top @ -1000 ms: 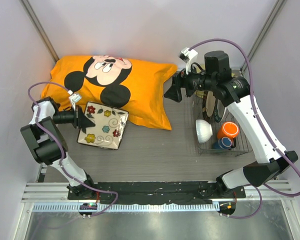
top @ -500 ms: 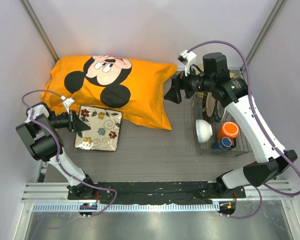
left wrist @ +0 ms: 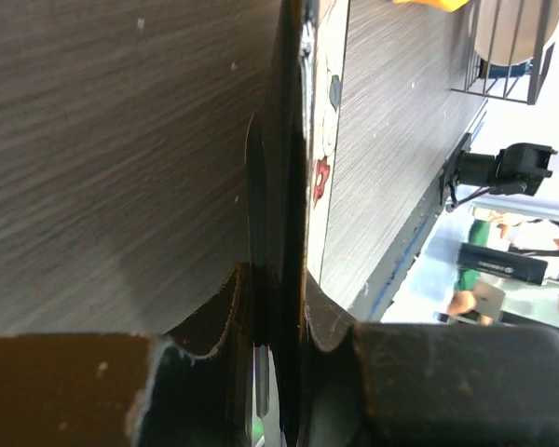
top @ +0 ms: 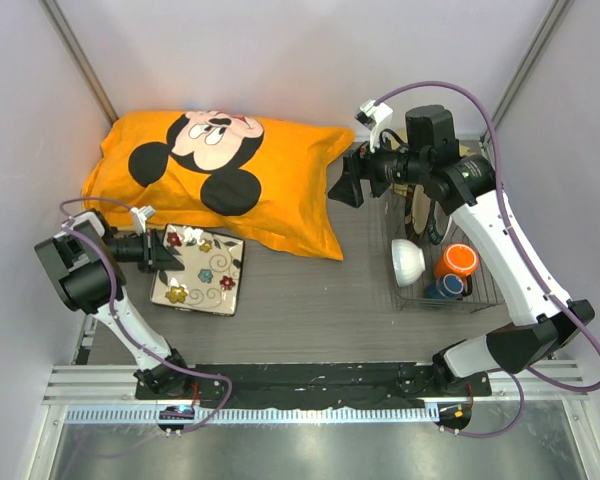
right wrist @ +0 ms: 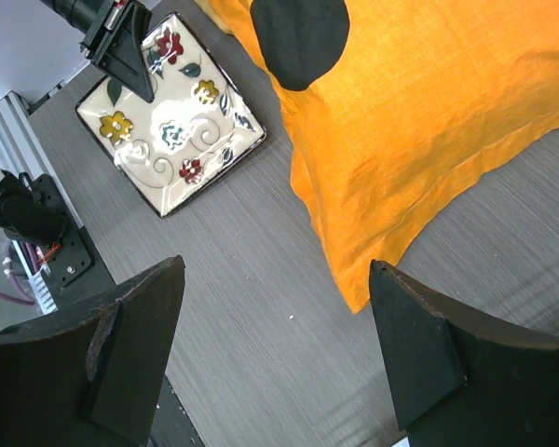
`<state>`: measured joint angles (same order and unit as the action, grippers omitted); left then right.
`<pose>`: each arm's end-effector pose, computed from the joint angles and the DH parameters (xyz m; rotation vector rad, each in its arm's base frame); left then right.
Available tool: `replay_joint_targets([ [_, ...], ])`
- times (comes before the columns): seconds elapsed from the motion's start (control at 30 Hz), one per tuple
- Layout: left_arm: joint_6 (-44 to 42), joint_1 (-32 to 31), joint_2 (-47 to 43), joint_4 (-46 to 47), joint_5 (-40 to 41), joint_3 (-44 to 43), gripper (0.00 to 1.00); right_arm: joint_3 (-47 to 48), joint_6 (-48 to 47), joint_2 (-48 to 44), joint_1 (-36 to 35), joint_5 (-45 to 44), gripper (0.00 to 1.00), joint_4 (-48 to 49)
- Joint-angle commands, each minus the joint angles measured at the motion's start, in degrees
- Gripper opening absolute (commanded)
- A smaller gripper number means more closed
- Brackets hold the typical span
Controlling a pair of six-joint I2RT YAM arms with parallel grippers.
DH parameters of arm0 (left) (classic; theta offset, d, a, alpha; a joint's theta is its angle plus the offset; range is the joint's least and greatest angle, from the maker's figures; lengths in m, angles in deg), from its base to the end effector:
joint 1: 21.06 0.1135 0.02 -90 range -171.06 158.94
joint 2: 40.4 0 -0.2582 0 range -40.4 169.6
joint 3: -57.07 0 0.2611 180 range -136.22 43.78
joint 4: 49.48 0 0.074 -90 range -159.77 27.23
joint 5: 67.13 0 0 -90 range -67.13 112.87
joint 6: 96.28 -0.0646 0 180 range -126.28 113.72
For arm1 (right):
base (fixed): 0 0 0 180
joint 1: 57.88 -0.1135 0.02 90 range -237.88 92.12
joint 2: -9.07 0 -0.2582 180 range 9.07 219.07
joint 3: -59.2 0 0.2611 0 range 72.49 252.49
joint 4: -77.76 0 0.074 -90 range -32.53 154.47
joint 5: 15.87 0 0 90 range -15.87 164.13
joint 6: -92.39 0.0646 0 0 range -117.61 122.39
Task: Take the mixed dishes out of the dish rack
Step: Place the plate at the center of the board.
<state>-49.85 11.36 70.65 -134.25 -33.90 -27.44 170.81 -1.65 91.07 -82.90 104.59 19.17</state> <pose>0.2878 0.1187 0.1359 -0.0100 2.4837 -1.3384 0.2802 0.1669 0.4354 -0.8385 1.9151 0.7741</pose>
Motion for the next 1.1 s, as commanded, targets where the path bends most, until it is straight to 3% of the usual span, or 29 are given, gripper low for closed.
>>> replay_joint_targets([
  [0.0,8.6,-1.3,-3.3,-0.5,-3.3,-0.8,0.0,-0.4,-0.6,-0.8,-0.3,-0.6,0.85,2.3],
  [0.27,13.4,-1.1,1.5,2.4,-0.2,-2.0,0.03,-1.1,-0.9,-1.4,-0.3,-0.9,0.85,2.4],
  [0.77,17.8,-1.1,2.2,8.6,9.9,-1.3,0.36,-1.4,-1.0,-1.9,-0.3,-1.1,0.86,2.4],
  [1.07,19.0,-1.1,4.8,13.0,14.1,-1.4,0.43,-2.3,-1.4,-3.1,-0.3,-1.5,0.86,2.3],
])
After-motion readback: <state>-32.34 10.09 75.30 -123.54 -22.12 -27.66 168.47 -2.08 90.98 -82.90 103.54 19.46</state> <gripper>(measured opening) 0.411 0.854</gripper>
